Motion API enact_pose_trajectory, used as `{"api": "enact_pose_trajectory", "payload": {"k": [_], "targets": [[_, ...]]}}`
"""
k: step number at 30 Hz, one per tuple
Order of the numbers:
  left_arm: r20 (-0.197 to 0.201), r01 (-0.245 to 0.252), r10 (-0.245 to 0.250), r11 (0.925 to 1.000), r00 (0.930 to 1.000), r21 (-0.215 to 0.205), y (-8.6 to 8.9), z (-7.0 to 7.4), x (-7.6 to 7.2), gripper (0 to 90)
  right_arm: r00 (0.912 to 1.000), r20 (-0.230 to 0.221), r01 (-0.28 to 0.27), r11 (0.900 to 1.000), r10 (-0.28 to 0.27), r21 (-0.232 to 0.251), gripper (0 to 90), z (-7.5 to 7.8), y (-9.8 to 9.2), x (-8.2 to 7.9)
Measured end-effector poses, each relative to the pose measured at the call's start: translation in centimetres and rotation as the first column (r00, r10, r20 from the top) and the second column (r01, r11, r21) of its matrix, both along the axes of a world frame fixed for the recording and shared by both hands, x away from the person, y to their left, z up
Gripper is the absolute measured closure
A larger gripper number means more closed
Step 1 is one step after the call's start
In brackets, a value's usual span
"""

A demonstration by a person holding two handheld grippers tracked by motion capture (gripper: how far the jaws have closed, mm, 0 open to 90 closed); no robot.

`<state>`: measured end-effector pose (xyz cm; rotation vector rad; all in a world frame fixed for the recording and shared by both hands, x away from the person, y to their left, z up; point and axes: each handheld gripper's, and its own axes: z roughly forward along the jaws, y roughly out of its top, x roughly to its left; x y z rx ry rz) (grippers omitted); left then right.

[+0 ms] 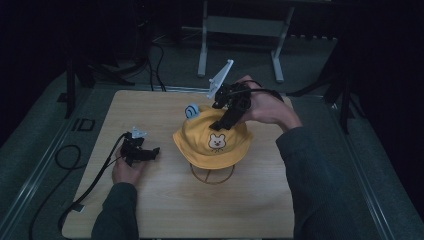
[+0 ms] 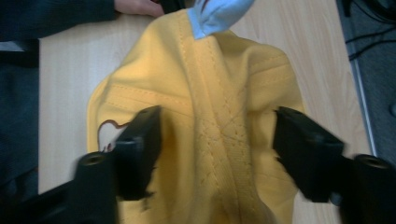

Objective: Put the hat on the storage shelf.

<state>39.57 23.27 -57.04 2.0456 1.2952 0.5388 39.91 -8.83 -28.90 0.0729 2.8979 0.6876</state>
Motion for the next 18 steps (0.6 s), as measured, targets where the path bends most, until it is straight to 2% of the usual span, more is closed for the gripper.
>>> {"api": "enact_pose_trajectory", "payload": {"k": [3, 6, 11, 18], "targets": [[0.0, 0.0, 0.0, 1.0, 1.0, -0.001, 0.0, 0.0, 0.0, 14.7, 0.9998, 0.008, 0.019, 1.0, -0.019, -0.004, 20.0, 0.0, 0.0, -0.1], [0.0, 0.0, 0.0, 1.0, 1.0, -0.001, 0.0, 0.0, 0.0, 14.6, 0.999, 0.016, 0.041, 0.999, -0.041, 0.005, 16.7, 0.2, -0.3, -0.1], [-0.001, 0.001, -0.001, 1.0, 1.0, -0.001, 0.0, 0.0, 0.0, 14.6, 0.9985, 0.022, 0.049, 0.999, -0.05, 0.023, 14.9, 0.9, -1.2, -0.3], [0.0, 0.0, 0.0, 1.0, 1.0, -0.001, 0.0, 0.0, 0.0, 14.6, 0.9961, 0.057, 0.064, 0.997, -0.067, 0.048, 14.2, 2.0, -3.5, -1.1]]}}
